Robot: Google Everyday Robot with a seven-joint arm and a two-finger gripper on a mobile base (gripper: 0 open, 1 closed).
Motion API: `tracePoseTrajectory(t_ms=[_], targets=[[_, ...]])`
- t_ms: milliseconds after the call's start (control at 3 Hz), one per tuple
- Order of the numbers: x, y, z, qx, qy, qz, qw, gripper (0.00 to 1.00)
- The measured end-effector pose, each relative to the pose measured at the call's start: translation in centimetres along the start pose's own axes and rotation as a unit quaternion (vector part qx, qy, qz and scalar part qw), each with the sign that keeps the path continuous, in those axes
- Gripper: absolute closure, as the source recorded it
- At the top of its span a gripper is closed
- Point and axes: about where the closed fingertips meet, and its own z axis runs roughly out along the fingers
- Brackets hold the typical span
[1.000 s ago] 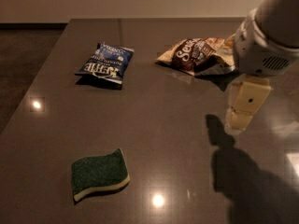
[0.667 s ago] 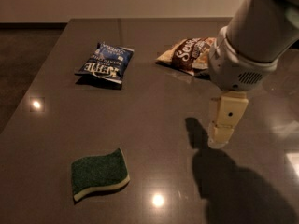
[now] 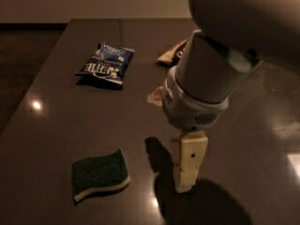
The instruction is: Move sponge near blue chip bag
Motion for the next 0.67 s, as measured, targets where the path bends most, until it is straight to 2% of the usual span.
tracePoseTrajectory(t_ms=[333, 667], targets=[[-3.5, 2.1, 2.1, -0.014, -0.025, -0.023, 0.9993, 0.00], [-6.1, 3.0, 5.1, -0.018, -0.035, -0.034, 0.9986, 0.00]])
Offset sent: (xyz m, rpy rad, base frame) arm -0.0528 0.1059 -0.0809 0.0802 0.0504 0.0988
